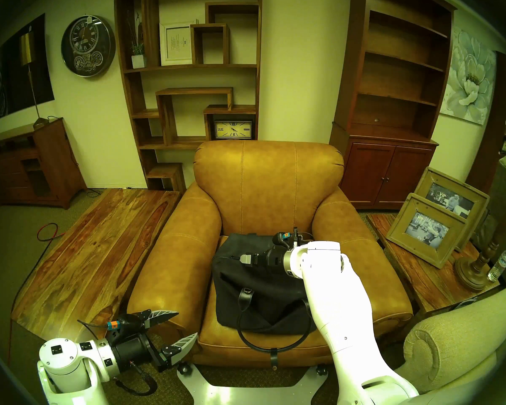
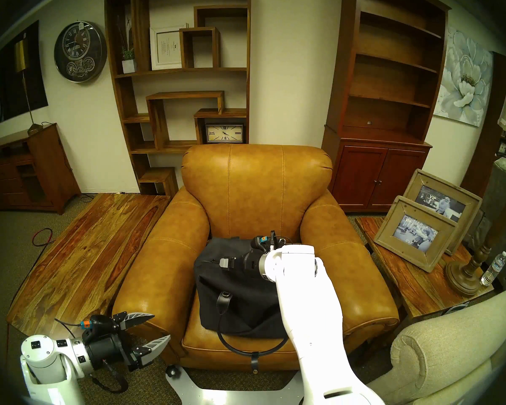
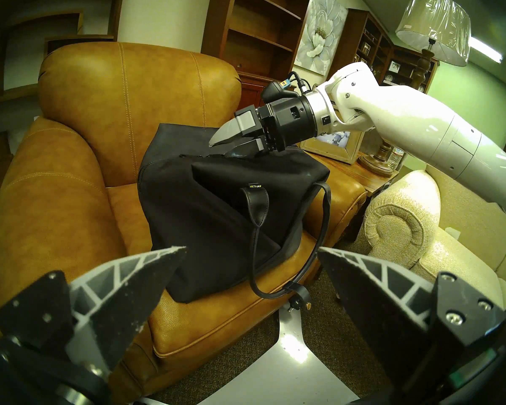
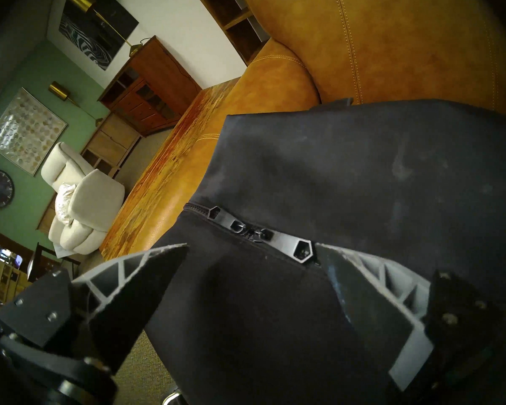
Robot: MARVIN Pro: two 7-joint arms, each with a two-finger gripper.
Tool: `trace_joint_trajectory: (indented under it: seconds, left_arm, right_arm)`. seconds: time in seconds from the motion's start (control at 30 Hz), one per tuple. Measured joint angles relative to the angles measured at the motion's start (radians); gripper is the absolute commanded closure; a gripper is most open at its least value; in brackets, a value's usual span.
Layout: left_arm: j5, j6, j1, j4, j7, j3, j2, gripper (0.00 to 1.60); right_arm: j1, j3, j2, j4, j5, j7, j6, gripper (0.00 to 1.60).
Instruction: Open a bag with a zipper
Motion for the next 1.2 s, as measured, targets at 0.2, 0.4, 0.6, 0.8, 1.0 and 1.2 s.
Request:
trace_joint_trajectory:
  seconds: [0.2,0.4,0.6,0.8,1.0,1.2]
  left_arm:
    - [0.0,0.0,0.0,0.0,0.0,0.0,0.0,0.0]
    - [0.0,0.0,0.0,0.0,0.0,0.0,0.0,0.0]
    - [0.0,0.0,0.0,0.0,0.0,0.0,0.0,0.0]
    - [0.0,0.0,0.0,0.0,0.0,0.0,0.0,0.0]
    - [0.0,0.0,0.0,0.0,0.0,0.0,0.0,0.0]
    - [0.0,0.0,0.0,0.0,0.0,0.0,0.0,0.0]
  right_arm:
    - [0.013,-0.003,-0.006,0.007,0.004,-0.026,0.027,0.0]
    - [0.017,-0.002,-0.01,0.01,0.01,-0.049,0.043,0.0]
    - [0.015,0.001,-0.01,0.011,0.039,-0.066,0.042,0.08]
    - [0.011,0.007,-0.009,0.006,0.064,-0.076,0.042,0.0]
    - [0.008,0.005,-0.009,0.007,0.074,-0.081,0.042,0.0]
    - [0.007,0.002,-0.009,0.009,0.09,-0.094,0.042,0.44]
